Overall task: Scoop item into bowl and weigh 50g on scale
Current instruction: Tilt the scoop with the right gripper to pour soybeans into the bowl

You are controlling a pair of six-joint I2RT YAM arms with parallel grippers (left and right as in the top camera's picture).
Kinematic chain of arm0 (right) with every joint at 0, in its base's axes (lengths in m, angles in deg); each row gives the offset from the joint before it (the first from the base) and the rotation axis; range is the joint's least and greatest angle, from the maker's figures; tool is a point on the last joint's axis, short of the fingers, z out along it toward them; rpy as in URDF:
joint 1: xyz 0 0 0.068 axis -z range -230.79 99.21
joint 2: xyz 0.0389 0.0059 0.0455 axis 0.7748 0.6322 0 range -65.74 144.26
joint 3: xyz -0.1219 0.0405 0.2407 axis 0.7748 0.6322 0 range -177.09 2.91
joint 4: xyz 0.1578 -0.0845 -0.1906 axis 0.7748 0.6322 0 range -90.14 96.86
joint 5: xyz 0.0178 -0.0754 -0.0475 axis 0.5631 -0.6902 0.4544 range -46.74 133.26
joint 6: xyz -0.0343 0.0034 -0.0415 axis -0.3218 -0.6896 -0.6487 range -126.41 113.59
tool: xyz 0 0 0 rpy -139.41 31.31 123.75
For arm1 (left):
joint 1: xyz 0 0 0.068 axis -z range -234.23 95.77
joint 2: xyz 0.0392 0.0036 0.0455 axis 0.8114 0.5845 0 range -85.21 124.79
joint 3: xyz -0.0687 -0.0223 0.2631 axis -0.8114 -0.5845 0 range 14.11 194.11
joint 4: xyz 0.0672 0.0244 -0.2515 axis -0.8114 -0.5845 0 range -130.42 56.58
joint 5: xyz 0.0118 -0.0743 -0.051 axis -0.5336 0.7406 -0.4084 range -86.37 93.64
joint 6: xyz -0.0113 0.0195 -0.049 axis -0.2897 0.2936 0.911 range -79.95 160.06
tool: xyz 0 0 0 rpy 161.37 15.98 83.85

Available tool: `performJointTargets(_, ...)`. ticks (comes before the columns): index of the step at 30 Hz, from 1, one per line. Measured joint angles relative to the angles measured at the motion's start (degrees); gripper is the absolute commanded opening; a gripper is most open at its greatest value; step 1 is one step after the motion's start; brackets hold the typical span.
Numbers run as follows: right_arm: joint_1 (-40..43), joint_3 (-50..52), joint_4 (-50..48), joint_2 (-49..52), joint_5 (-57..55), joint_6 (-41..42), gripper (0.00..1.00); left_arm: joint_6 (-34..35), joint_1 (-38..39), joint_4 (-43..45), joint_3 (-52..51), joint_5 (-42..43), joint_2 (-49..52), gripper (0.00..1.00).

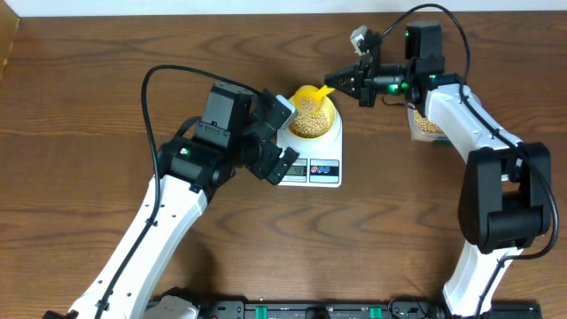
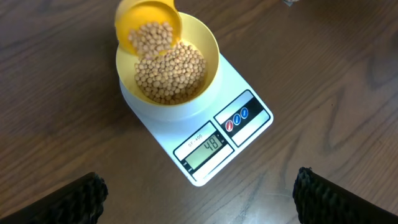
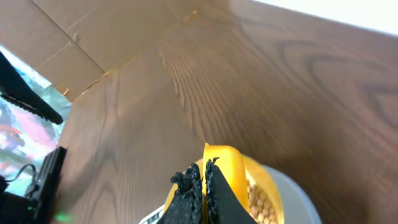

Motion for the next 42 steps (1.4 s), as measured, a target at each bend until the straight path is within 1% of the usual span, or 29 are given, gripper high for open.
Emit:
performJointTargets(6,0.0,0.0,2.2,0.0,0.7,-0.1,0.01,0.0,0.0,0.0,0.0,0.0,0.0,0.98)
performJointTargets(42,0.0,0.0,1.8,0.0,0.7,-0.1,0.01,0.0,0.0,0.0,0.0,0.0,0.0,0.98)
